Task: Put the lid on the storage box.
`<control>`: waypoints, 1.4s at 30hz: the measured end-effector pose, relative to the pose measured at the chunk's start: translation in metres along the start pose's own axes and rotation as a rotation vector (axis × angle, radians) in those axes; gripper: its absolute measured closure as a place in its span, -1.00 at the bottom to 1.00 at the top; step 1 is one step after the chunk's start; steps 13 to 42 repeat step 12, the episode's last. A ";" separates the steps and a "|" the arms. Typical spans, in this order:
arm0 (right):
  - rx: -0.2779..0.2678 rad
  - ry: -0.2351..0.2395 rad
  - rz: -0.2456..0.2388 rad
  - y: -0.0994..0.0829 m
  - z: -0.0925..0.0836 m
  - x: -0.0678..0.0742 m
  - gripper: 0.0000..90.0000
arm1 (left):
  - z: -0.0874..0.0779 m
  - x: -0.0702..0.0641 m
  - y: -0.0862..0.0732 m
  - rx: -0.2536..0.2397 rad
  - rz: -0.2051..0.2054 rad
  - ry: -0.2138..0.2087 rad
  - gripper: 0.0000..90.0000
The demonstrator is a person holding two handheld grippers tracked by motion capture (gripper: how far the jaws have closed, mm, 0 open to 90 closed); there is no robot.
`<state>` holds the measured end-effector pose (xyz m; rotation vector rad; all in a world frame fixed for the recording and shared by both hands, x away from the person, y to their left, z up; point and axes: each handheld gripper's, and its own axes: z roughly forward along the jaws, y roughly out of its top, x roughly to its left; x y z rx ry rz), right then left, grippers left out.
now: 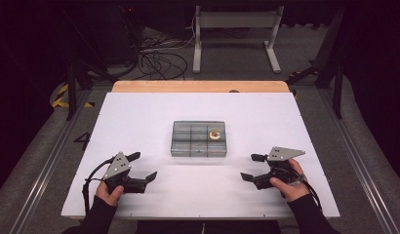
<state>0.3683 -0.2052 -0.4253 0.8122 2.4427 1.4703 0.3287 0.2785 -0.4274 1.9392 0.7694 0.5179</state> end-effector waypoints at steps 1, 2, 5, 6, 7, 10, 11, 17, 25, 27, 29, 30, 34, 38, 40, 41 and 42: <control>0.000 -0.002 0.001 -0.001 0.000 0.000 -0.66 | 0.001 0.001 0.000 0.000 -0.011 -0.002 -0.84; 0.001 -0.003 0.004 -0.003 0.000 0.000 -0.66 | 0.002 0.003 0.000 -0.001 -0.017 -0.005 -0.84; 0.014 -0.016 0.014 -0.008 0.001 -0.002 -0.66 | 0.003 0.004 0.000 -0.002 -0.040 -0.009 -0.84; 0.012 -0.018 0.018 -0.009 0.001 -0.003 -0.66 | 0.003 0.005 0.000 -0.002 -0.052 -0.012 -0.84; 0.008 -0.021 0.022 -0.009 0.000 -0.003 -0.66 | 0.003 0.005 0.000 -0.001 -0.057 -0.014 -0.84; -0.001 -0.027 0.023 -0.008 0.000 -0.004 -0.66 | 0.004 0.008 0.000 -0.002 -0.078 -0.013 -0.85; -0.001 -0.026 0.022 -0.007 0.000 -0.003 -0.66 | 0.004 0.008 0.000 -0.001 -0.082 -0.011 -0.85; 0.001 -0.024 0.020 -0.007 0.001 -0.003 -0.66 | 0.004 0.008 -0.001 0.000 -0.080 -0.012 -0.85; 0.001 -0.024 0.020 -0.007 0.001 -0.003 -0.66 | 0.004 0.008 -0.001 0.000 -0.080 -0.012 -0.85; 0.001 -0.024 0.020 -0.007 0.001 -0.003 -0.66 | 0.004 0.008 -0.001 0.000 -0.080 -0.012 -0.85; 0.001 -0.024 0.020 -0.007 0.001 -0.003 -0.66 | 0.004 0.008 -0.001 0.000 -0.080 -0.012 -0.85; 0.001 -0.024 0.020 -0.007 0.001 -0.003 -0.66 | 0.004 0.008 -0.001 0.000 -0.080 -0.012 -0.85; 0.001 -0.024 0.020 -0.007 0.001 -0.003 -0.66 | 0.004 0.008 -0.001 0.000 -0.080 -0.012 -0.85; 0.001 -0.024 0.020 -0.007 0.001 -0.003 -0.66 | 0.004 0.008 -0.001 0.000 -0.080 -0.012 -0.85; 0.001 -0.024 0.020 -0.007 0.001 -0.003 -0.66 | 0.004 0.008 -0.001 0.000 -0.080 -0.012 -0.85; 0.001 -0.024 0.020 -0.007 0.001 -0.003 -0.66 | 0.004 0.008 -0.001 0.000 -0.080 -0.012 -0.85; 0.001 -0.024 0.020 -0.007 0.001 -0.003 -0.66 | 0.004 0.008 -0.001 0.000 -0.080 -0.012 -0.85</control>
